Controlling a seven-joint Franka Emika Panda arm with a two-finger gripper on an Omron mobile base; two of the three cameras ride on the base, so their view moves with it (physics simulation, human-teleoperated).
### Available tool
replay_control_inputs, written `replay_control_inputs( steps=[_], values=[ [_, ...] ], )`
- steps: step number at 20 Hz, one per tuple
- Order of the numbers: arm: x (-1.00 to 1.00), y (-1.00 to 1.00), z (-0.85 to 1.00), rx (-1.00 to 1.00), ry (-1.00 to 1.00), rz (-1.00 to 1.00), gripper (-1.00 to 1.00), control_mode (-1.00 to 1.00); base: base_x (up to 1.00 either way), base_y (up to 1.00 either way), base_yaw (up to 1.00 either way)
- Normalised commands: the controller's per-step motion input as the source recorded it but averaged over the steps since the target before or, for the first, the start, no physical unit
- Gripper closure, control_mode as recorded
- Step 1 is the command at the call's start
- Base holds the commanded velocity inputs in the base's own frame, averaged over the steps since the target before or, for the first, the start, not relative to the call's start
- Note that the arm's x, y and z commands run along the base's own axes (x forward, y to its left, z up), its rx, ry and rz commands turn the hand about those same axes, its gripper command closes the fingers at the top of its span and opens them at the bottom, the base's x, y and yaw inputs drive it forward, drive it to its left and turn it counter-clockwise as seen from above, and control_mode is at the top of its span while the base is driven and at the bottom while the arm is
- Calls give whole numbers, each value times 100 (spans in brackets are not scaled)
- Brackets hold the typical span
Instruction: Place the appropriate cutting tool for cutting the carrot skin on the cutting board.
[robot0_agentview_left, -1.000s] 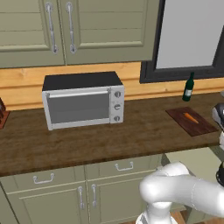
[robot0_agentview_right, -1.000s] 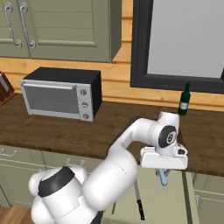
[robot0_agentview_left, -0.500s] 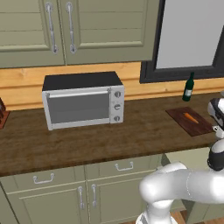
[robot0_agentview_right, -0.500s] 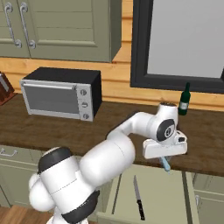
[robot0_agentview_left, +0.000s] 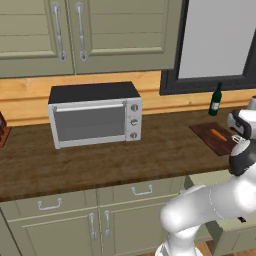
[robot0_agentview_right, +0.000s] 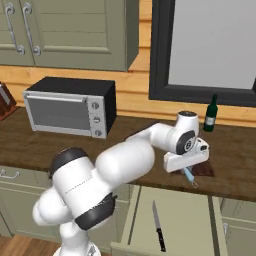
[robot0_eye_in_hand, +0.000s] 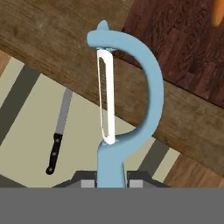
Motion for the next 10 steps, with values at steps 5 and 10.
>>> replay_control_inputs(
  steps=[5,10],
  values=[
    [76,0,0,0,0,11,100,-100,0,0,0],
    [69,0,-3,0,0,10,100,-100,0,0,0]
  ],
)
